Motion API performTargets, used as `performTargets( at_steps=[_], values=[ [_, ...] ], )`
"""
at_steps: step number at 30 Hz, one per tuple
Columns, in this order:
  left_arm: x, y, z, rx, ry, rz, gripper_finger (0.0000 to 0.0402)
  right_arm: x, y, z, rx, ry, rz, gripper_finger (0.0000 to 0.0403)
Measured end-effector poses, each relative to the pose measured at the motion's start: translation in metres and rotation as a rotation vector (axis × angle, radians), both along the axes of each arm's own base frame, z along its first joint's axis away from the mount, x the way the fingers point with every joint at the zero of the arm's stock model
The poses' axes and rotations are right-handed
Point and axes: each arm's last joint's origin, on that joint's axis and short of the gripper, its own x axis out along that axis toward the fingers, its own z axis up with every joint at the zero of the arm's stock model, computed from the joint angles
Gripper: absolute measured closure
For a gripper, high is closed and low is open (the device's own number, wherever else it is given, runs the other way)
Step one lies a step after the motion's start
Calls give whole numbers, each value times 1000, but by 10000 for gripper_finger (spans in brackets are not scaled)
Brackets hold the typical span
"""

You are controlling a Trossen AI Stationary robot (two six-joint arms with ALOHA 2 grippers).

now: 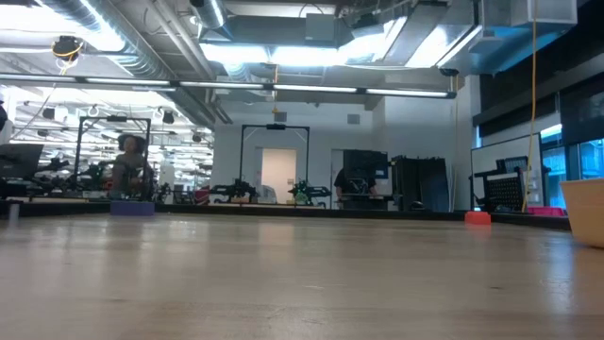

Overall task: Sort & place blocks by color
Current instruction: Put the light blue block into the orange bin

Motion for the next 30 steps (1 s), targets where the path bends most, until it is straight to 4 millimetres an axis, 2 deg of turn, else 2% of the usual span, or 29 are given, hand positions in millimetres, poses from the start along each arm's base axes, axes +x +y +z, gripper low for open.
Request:
performTargets(
  at_steps=[3,7,12,16,19,24,30],
  values=[
    [0,0,0,0,0,0,401,-15,23,-16,84,228,26,266],
    [0,0,0,0,0,0,401,-36,52,-27,164,441,56,266],
    [0,0,0,0,0,1,401,-52,75,-35,227,596,21,266],
    [0,0,0,0,0,1,401,-32,105,-37,326,505,25,266],
    [0,0,0,0,0,1,401,-21,133,-51,351,571,102,266],
    [0,0,0,0,-1,1,401,-14,181,-88,300,700,219,266],
    [0,0,0,1,-4,1,401,-12,211,-137,112,760,242,266]
  ],
)
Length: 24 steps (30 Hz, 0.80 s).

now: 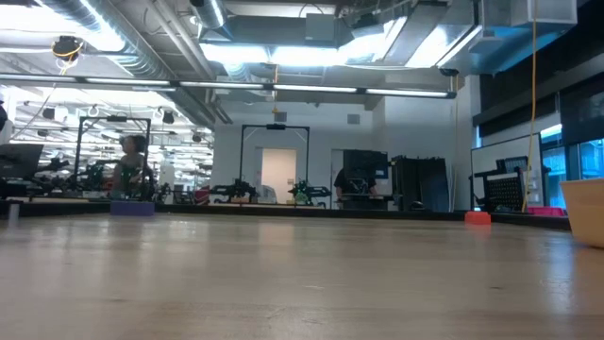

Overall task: Sort & place blocks by color
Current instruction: Put the light blue block into the orange bin

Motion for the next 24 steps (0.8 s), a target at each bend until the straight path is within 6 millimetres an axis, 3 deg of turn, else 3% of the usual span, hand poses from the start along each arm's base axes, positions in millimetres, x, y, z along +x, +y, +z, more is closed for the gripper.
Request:
performTargets(
  at_steps=[4,10,24],
  values=[
    [0,0,0,0,0,0,401,-2,14,-32,-108,17,103,266],
    [0,0,0,0,0,0,401,-6,12,-66,-308,84,203,266],
    [0,0,0,0,0,0,401,-6,22,-95,-411,24,286,266]
  ],
)
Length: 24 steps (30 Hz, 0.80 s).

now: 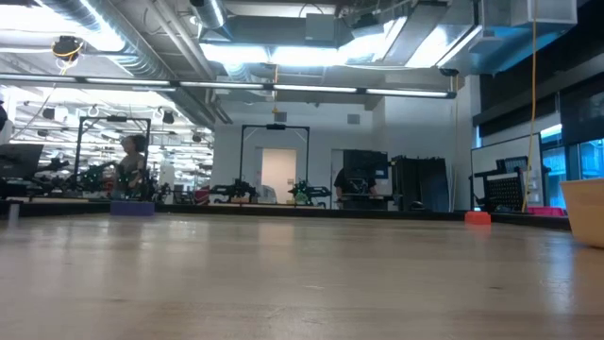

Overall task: Sort & place blocks by color
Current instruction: Put the light blue block into the orange bin

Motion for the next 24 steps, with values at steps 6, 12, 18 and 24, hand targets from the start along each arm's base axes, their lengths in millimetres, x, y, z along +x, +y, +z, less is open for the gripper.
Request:
performTargets(
  at_steps=[6,12,18,24],
  values=[
    [0,0,0,0,0,0,401,2,-1,-1,-45,-63,-13,266],
    [0,0,0,0,0,0,401,2,-5,-1,-105,-85,-19,266],
    [0,0,0,0,0,0,401,3,-4,1,-119,-103,-16,266],
    [0,1,0,-4,0,19,401,-4,4,4,-112,-137,11,266]
  ],
)
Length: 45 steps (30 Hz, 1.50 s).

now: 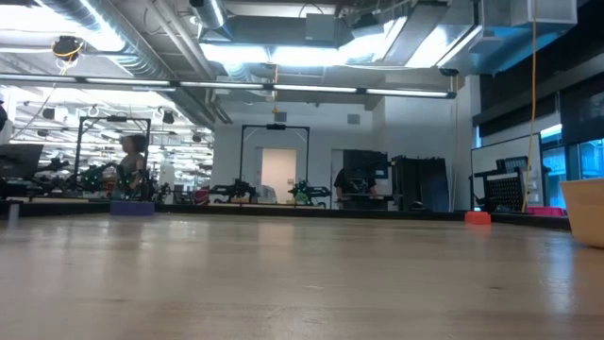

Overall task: Sort & place blocks by color
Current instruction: Put the light blue block into the orange bin

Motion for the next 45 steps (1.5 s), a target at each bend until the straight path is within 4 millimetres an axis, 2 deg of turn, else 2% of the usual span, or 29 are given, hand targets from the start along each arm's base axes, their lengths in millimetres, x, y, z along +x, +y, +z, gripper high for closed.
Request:
performTargets(
  at_steps=[6,13,24,45],
  values=[
    [0,0,0,-1,0,6,401,-9,2,-1,-13,19,21,263],
    [0,0,0,-1,0,7,401,-8,2,-1,-32,-12,22,262],
    [0,0,0,-1,0,6,401,-8,7,-19,-54,15,29,257],
    [0,0,0,-1,0,7,401,-7,7,-19,-62,2,25,253]
  ],
)
